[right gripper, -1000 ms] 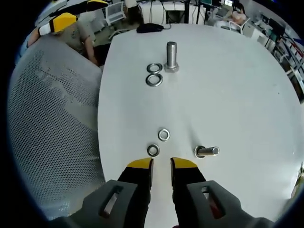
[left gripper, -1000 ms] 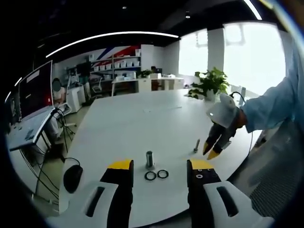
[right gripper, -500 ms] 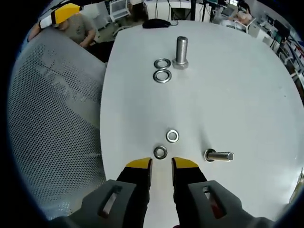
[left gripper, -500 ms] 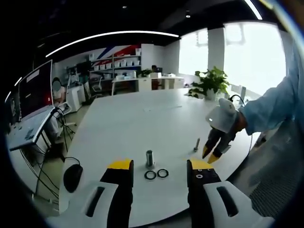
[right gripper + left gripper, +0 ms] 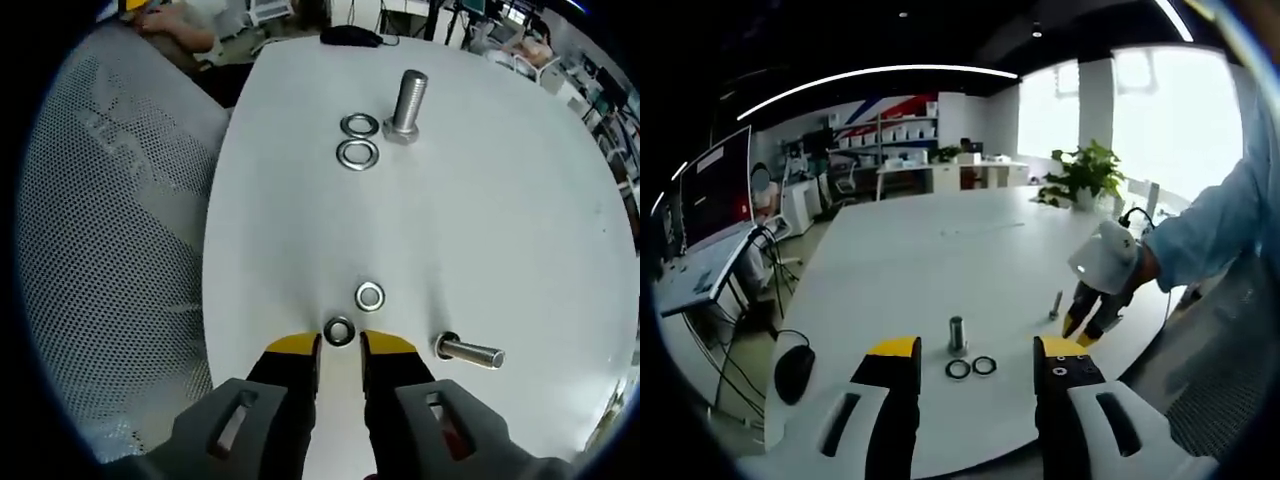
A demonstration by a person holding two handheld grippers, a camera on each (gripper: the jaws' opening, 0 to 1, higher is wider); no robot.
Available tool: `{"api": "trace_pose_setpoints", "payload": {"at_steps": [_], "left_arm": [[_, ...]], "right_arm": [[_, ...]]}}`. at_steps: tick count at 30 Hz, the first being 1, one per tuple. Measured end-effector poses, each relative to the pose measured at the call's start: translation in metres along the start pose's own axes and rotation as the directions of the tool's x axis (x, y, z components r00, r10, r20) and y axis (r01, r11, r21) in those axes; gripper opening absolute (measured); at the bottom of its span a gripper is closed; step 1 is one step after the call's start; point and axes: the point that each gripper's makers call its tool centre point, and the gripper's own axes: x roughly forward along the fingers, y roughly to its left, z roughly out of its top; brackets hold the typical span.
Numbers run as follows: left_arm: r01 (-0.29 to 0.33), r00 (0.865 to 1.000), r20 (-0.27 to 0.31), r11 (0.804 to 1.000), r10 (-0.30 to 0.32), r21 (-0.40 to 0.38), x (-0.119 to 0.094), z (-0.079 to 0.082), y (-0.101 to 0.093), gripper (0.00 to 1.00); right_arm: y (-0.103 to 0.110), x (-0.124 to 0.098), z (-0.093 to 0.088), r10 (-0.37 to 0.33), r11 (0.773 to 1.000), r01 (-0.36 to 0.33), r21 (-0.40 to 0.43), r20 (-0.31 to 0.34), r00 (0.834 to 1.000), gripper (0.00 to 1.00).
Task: Place the washer onto the threaded stud by aligning its center hole with the stud, sliding it down to the base, and recovering from edge contact or off-axis alignment until the washer reaches the visible bottom stop.
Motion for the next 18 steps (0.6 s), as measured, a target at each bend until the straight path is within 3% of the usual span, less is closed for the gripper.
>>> {"api": "trace_pose_setpoints", "payload": {"at_steps": [18], "left_arm": [[0.004, 1.0, -0.004, 1.0, -0.004, 0.003, 0.0001, -0.0006, -0.0009, 0.43]], "right_arm": [[-0.0019, -0.0002, 0.0017, -0.014, 1.0, 0.014, -0.001, 0.007, 1.0, 0.14]]}}
